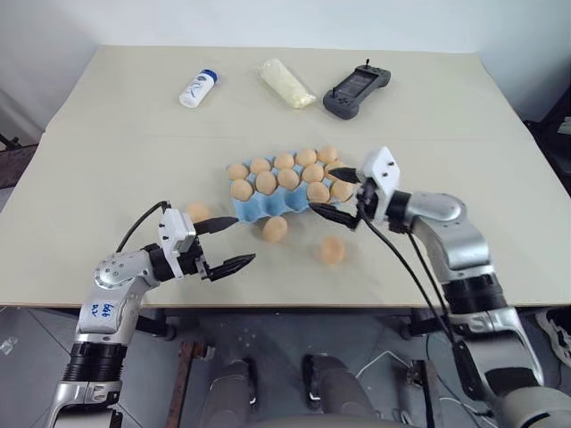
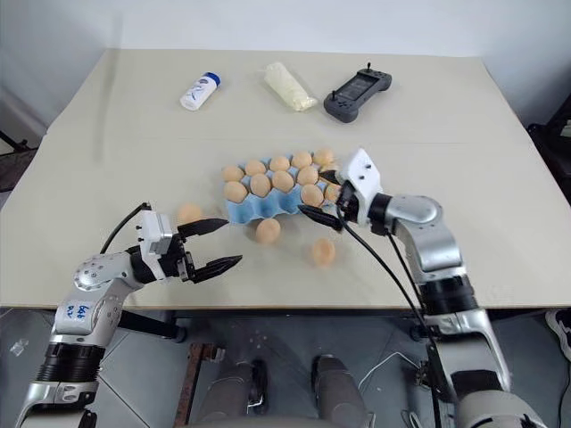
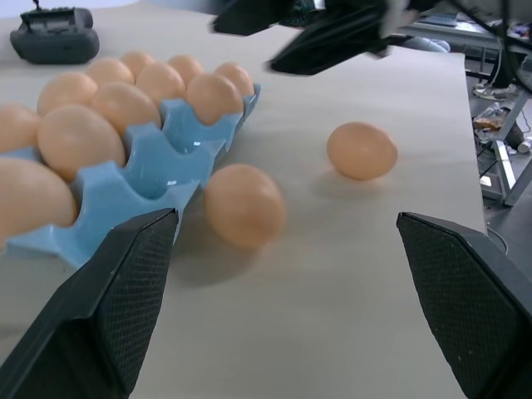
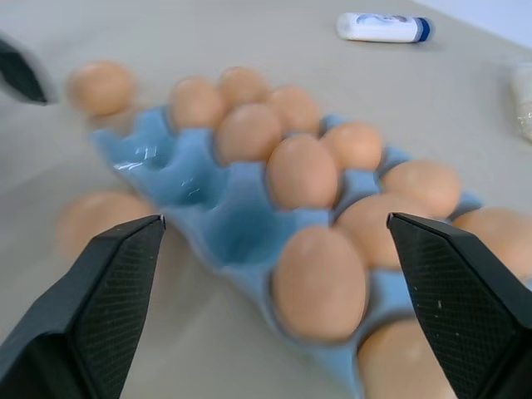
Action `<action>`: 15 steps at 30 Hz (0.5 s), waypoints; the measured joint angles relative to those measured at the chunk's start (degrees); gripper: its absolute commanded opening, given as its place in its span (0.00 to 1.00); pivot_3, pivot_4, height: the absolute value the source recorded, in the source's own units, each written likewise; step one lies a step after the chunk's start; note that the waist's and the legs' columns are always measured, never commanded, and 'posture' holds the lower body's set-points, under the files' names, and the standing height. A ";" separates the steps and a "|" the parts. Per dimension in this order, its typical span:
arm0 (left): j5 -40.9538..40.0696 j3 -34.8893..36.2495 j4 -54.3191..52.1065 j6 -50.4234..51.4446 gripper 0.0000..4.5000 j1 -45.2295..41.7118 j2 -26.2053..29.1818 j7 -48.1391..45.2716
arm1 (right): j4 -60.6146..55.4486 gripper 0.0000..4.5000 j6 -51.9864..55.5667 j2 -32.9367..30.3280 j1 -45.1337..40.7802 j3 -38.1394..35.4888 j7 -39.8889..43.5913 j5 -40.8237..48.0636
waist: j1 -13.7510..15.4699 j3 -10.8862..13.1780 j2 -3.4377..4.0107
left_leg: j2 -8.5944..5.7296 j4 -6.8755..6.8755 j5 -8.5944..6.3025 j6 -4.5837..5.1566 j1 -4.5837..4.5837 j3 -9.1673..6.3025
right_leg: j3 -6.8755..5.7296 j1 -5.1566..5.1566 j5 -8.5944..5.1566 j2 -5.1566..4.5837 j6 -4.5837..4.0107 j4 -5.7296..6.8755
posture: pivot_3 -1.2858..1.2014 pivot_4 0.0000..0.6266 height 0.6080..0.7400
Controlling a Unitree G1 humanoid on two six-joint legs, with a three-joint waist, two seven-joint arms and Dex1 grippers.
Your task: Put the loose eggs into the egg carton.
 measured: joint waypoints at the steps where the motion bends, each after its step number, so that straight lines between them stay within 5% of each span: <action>1: -0.04 0.18 -0.14 0.02 1.00 0.25 -0.01 0.22 | -1.40 0.99 0.09 -1.72 2.17 -1.37 1.12 0.98 | 0.02 0.00 0.00 | 0.00 -0.01 -0.02 -0.01 0.00 0.00 | 0.00 0.02 0.00 0.00 0.00 -0.06 | 0.52 0.24 1.00; 15: -0.11 2.08 -1.93 0.03 1.00 3.53 -0.42 1.96 | -8.04 0.99 1.40 -11.43 22.43 -11.24 10.86 10.71 | -0.16 0.00 0.00 | 0.00 -0.06 -0.04 -0.04 0.10 0.02 | 0.06 0.09 0.00 0.01 0.01 -0.05 | 0.52 0.24 1.00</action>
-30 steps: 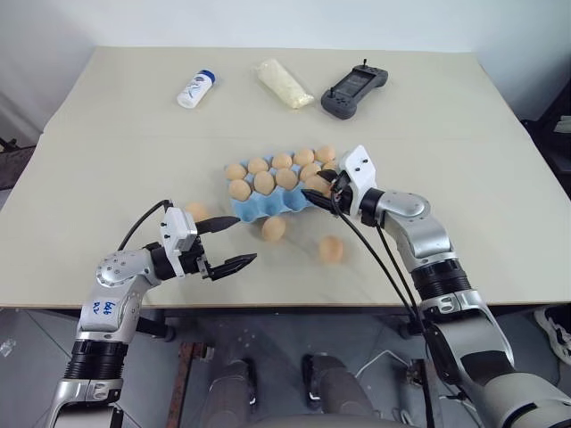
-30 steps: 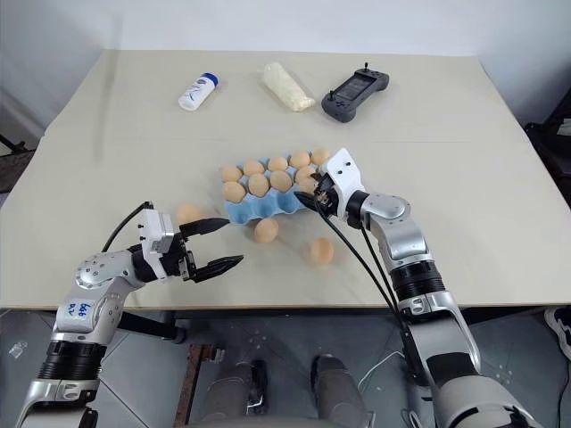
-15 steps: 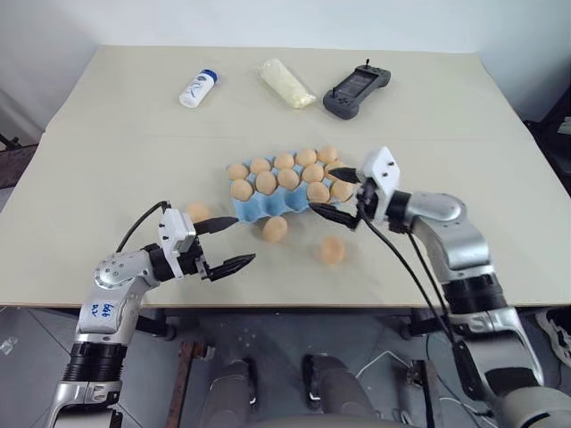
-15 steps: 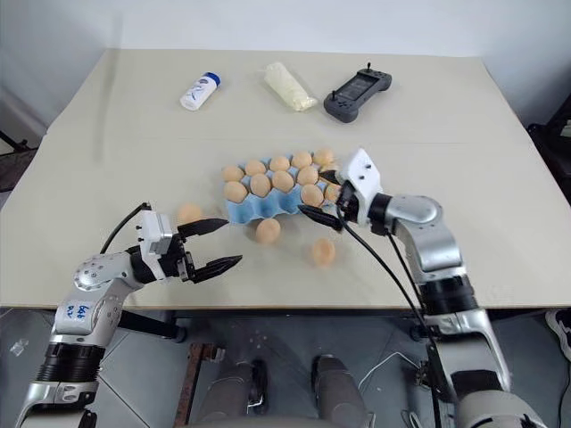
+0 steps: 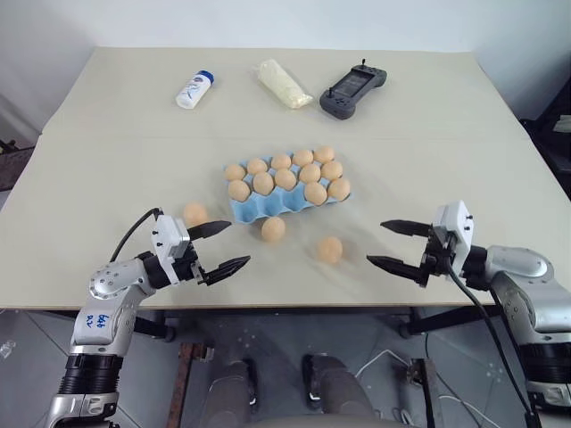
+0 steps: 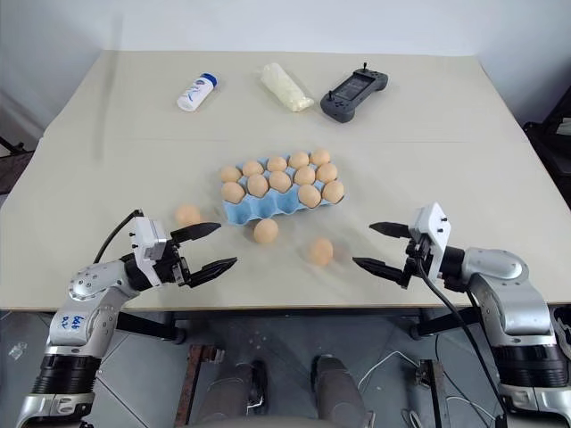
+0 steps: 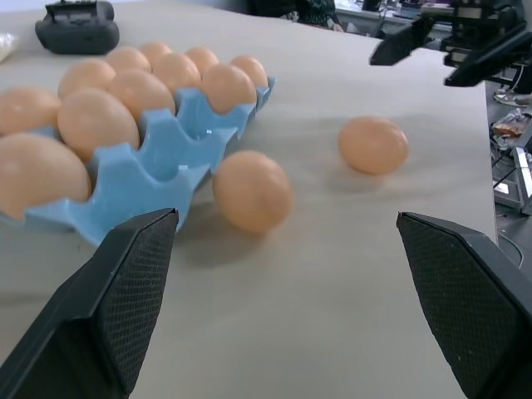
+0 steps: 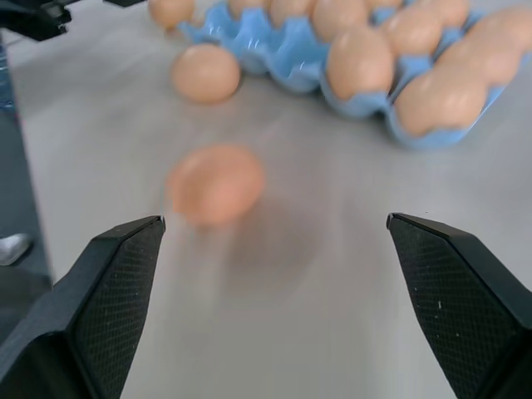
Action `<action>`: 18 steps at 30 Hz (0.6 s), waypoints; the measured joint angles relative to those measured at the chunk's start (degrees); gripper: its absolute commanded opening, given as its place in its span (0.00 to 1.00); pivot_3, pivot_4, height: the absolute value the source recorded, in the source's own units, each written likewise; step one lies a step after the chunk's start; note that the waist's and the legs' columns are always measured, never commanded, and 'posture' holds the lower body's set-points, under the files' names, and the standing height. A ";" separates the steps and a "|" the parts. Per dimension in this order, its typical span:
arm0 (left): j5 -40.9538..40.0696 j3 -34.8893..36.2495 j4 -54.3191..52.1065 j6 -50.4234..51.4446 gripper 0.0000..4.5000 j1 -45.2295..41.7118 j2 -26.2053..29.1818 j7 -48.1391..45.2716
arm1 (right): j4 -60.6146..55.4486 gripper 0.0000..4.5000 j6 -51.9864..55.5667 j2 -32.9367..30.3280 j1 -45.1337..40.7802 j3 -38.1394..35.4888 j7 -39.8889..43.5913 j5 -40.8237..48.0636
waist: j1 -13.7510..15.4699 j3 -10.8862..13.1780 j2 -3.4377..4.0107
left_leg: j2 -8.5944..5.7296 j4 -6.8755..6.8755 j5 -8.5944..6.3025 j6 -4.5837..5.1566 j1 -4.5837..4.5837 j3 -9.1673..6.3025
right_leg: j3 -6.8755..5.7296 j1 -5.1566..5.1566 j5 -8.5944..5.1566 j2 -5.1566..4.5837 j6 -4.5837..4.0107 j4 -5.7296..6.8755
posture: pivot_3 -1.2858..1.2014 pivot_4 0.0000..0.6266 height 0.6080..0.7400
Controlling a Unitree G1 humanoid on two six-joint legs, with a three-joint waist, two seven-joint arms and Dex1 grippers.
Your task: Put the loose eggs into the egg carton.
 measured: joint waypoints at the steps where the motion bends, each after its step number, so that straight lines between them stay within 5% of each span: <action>1: 0.00 0.17 0.00 0.00 1.00 0.03 0.00 0.02 | -0.05 0.99 0.00 -0.70 0.81 -0.26 0.57 0.18 | 0.08 0.00 0.00 | 0.00 0.00 -0.05 -0.09 0.00 0.00 | 0.00 0.00 0.00 0.00 0.00 0.00 | 0.52 0.24 1.00; 8: -0.04 0.63 -0.03 0.00 1.00 0.85 0.00 0.00 | 0.30 0.99 -0.19 -2.59 0.09 -1.31 2.03 0.34 | -0.15 0.00 0.01 | 0.01 0.00 -0.07 -0.14 0.03 -0.01 | 0.01 0.00 0.00 0.00 0.00 0.01 | 0.52 0.24 1.00; 18: -0.42 1.74 -0.45 0.00 1.00 1.67 -0.01 0.11 | -1.46 0.99 0.01 5.62 -6.45 5.65 -2.48 -0.76 | -0.09 0.00 0.01 | 0.00 -0.01 -0.08 -0.17 0.00 -0.04 | -0.02 -0.01 0.00 -0.02 -0.01 -0.04 | 0.52 0.24 1.00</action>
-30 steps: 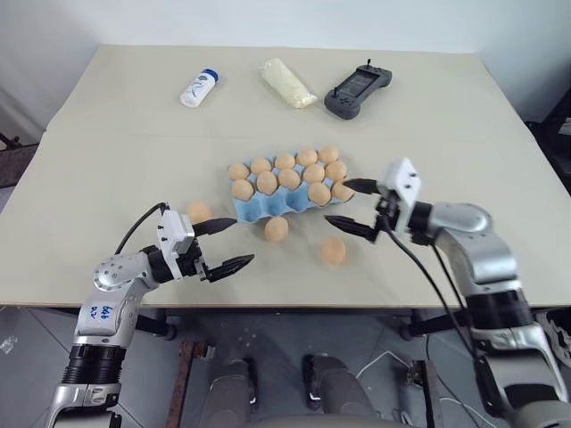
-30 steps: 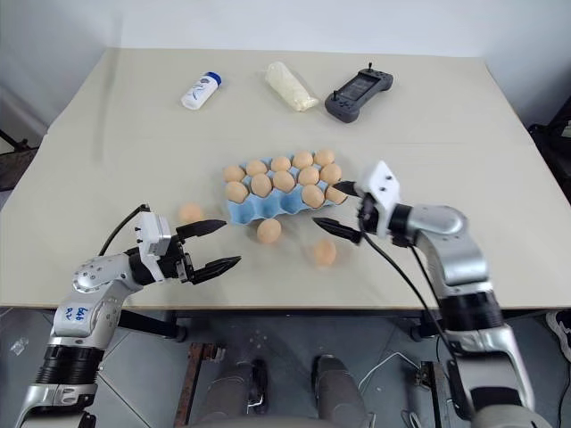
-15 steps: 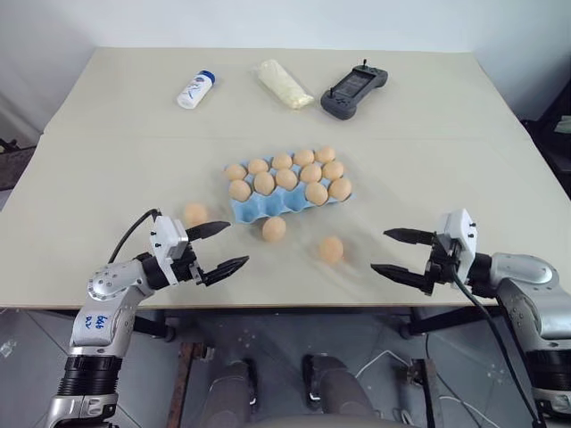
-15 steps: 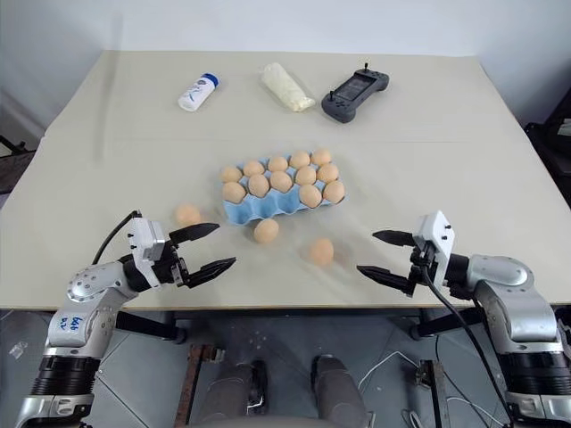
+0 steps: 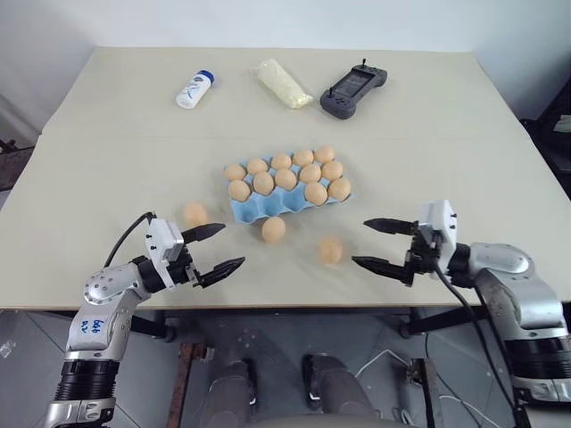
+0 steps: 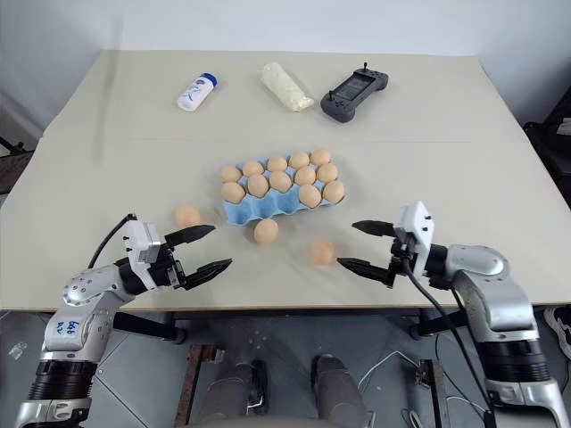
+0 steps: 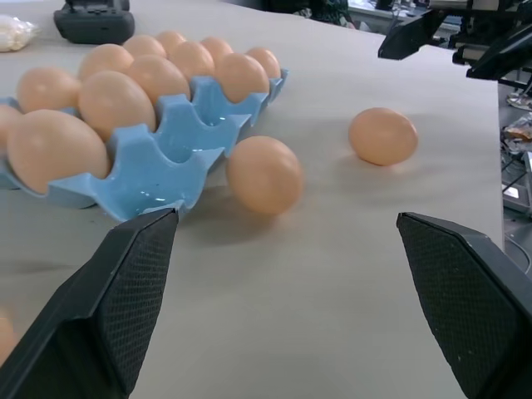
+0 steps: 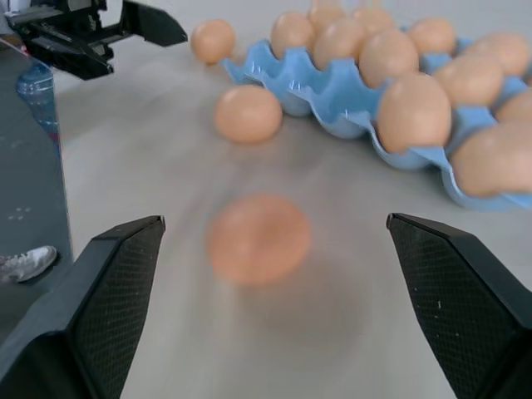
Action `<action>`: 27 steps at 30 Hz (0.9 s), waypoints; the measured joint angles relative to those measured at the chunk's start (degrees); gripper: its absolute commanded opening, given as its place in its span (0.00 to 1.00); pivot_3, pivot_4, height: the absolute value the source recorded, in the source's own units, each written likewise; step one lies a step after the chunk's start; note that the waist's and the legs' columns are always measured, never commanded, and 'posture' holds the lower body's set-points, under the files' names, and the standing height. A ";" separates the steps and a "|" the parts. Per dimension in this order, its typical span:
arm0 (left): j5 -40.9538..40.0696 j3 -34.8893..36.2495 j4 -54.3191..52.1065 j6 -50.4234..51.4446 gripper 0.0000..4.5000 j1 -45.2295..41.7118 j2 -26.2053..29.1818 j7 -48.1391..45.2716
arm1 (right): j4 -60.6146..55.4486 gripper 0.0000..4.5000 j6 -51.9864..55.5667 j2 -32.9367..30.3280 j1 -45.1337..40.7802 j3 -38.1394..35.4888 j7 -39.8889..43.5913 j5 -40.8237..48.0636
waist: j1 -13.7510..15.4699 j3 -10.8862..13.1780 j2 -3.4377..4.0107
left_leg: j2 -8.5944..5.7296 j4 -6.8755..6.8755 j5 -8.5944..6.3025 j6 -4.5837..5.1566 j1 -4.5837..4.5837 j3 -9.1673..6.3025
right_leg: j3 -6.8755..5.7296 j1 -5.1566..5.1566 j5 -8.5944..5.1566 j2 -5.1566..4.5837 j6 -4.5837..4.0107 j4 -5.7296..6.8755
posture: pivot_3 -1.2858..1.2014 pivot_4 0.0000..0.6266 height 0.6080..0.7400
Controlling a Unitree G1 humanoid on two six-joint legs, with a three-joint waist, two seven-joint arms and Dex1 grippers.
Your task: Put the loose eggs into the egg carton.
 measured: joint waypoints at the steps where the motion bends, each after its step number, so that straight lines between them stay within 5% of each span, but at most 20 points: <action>1: -0.12 0.01 -0.28 0.00 1.00 0.19 -0.11 0.00 | 0.01 0.99 -0.14 0.76 -0.69 0.70 -0.37 -0.41 | 0.01 0.00 0.00 | 0.00 0.00 0.00 -0.01 0.00 0.00 | -0.01 0.00 0.00 0.00 0.00 0.00 | 0.52 0.24 1.00; 21: 0.78 -0.31 0.75 -1.49 1.00 1.77 1.29 -2.34 | 13.67 0.99 -7.19 5.74 -6.10 10.24 -1.91 -11.78 | -0.17 0.00 0.01 | -0.02 -0.06 -0.01 -0.03 -0.02 0.01 | -0.03 -0.03 -0.01 -0.03 -0.02 -0.03 | 0.52 0.24 1.00; 27: 0.95 -0.52 0.78 -2.08 1.00 1.28 1.29 -2.39 | 14.89 0.63 -7.75 7.00 -8.45 10.78 -2.22 -12.37 | -0.11 -0.01 0.01 | -0.02 -0.06 -0.01 -0.03 -0.01 0.00 | -0.05 -0.03 -0.01 -0.03 -0.01 0.00 | 0.52 0.24 1.00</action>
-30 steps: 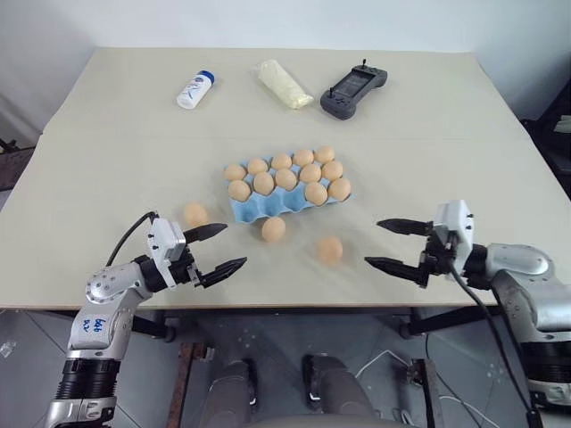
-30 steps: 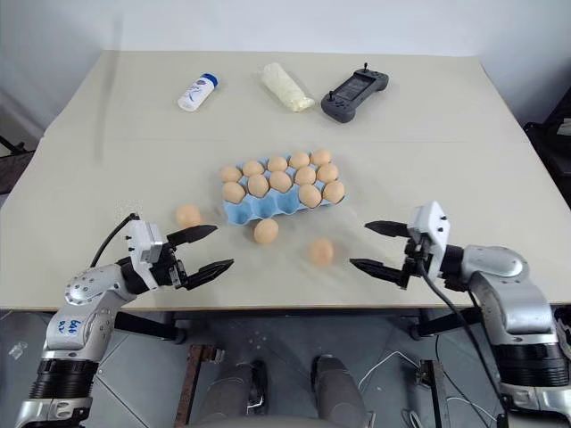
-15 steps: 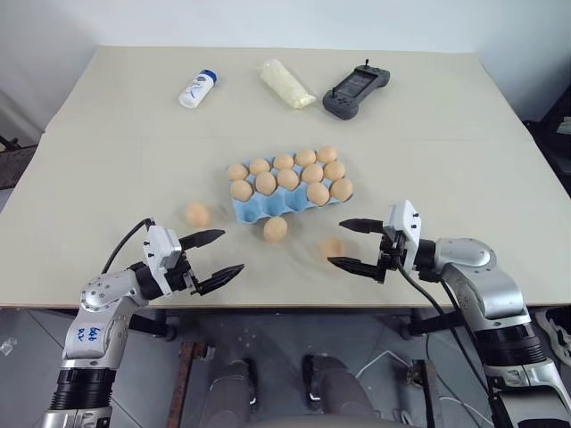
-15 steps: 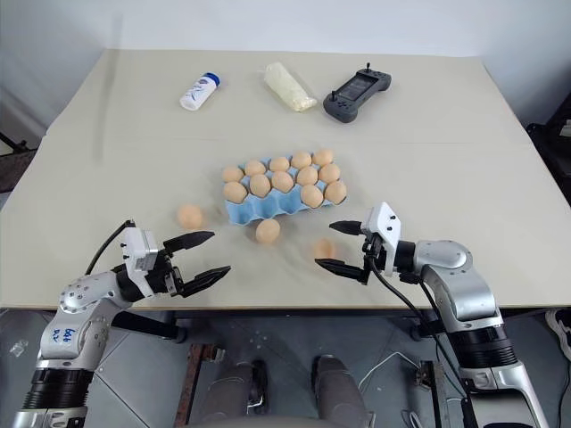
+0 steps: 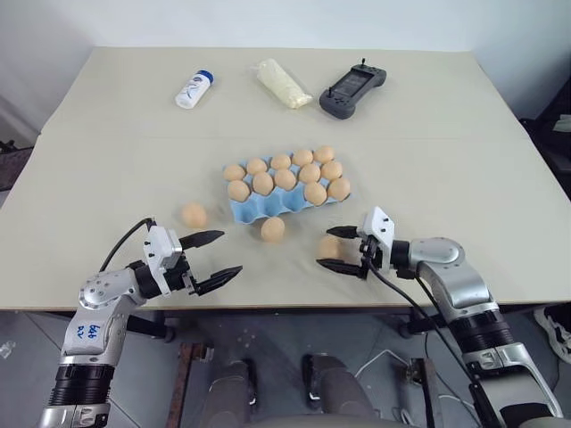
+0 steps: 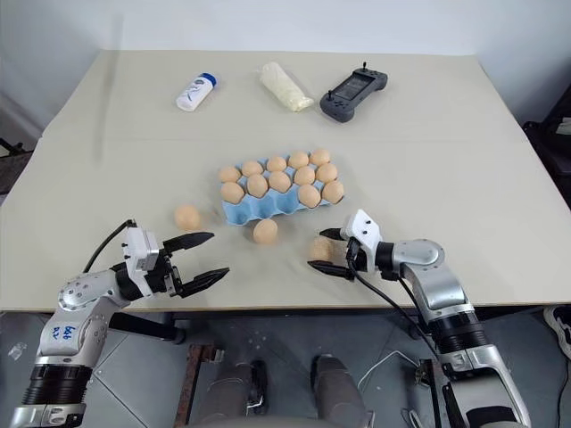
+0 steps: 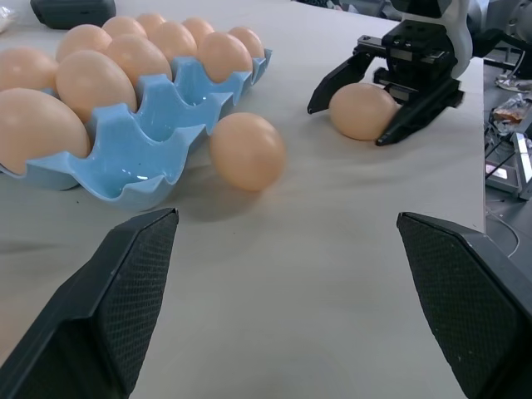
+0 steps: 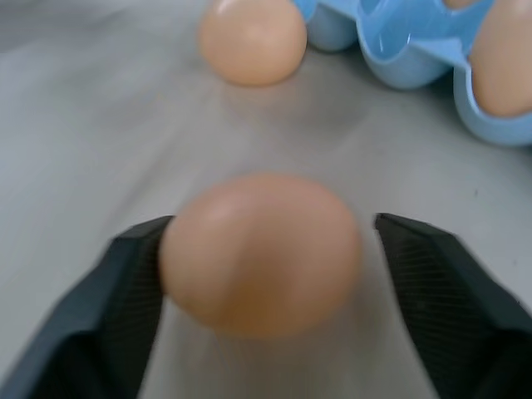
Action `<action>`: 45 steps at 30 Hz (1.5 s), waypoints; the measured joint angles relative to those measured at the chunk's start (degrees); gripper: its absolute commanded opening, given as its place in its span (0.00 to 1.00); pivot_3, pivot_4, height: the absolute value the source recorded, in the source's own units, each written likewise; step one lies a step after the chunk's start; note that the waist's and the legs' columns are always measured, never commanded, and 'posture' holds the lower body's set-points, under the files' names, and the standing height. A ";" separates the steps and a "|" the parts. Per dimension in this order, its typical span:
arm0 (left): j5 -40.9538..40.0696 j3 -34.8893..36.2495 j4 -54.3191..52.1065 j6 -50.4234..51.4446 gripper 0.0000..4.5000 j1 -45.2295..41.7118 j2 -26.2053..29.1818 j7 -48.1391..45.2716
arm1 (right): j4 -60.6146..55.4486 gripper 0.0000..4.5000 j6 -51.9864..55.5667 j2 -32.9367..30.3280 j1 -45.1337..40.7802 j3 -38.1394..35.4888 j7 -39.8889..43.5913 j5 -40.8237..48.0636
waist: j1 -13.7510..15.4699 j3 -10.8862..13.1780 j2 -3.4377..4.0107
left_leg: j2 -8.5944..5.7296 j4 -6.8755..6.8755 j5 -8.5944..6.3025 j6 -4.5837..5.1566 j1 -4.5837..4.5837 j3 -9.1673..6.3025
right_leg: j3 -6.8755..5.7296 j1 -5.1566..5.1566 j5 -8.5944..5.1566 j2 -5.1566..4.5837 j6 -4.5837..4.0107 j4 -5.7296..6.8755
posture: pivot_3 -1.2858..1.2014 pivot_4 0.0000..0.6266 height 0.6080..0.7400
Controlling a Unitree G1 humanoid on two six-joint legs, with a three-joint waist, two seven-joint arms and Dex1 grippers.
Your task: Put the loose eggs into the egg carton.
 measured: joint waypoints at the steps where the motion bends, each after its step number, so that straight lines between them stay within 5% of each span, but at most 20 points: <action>1: 0.01 0.00 0.00 -0.03 1.00 0.00 0.00 0.01 | 0.02 0.57 0.01 0.00 -0.01 -0.07 -0.04 0.05 | 0.00 0.00 0.00 | 0.00 0.00 0.00 0.00 0.00 0.00 | 0.00 0.00 0.00 0.00 0.00 -0.01 | 0.52 0.24 1.00; 7: 0.00 0.18 -0.01 -0.14 1.00 0.12 0.00 0.11 | -1.41 0.53 1.47 0.30 -1.39 -2.73 -1.18 2.49 | -0.18 0.00 0.00 | 0.00 0.00 0.00 0.00 0.00 0.01 | 0.02 0.00 0.00 0.01 0.00 0.02 | 0.52 0.24 1.00; 13: 0.00 0.43 -0.06 -0.30 1.00 0.26 -0.02 0.25 | -0.48 0.52 1.79 5.30 -11.96 -4.38 -6.93 2.40 | -0.43 0.00 0.00 | 0.02 0.00 0.07 -0.10 0.06 -0.02 | -0.02 -0.06 -0.03 0.03 -0.06 0.24 | 0.52 0.24 1.00; 24: 0.00 0.49 -0.35 -0.46 1.00 0.33 -0.17 2.06 | 18.48 0.52 -5.16 15.65 -21.67 -1.53 -14.87 -5.14 | -0.29 0.00 0.00 | 0.00 -0.01 0.18 0.09 -0.08 0.00 | -0.07 -0.15 -0.03 0.02 -0.06 0.19 | 0.52 0.24 1.00; 30: -0.01 0.51 -0.44 -0.46 1.00 0.51 -0.17 2.44 | 20.11 0.97 -5.02 15.96 -22.87 -1.06 -13.66 -6.13 | -0.33 0.00 0.01 | 0.00 -0.01 0.15 0.05 -0.07 0.00 | -0.06 -0.17 -0.03 0.02 -0.06 0.25 | 0.52 0.24 1.00; 45: -0.05 0.78 -0.27 -0.80 1.00 -0.02 -0.17 2.62 | 9.50 0.99 -0.07 10.76 -20.43 -1.77 -4.90 -2.06 | -0.27 0.00 0.01 | 0.01 -0.04 0.10 -0.04 -0.08 0.00 | -0.05 -0.23 -0.03 0.02 -0.06 0.28 | 0.52 0.24 1.00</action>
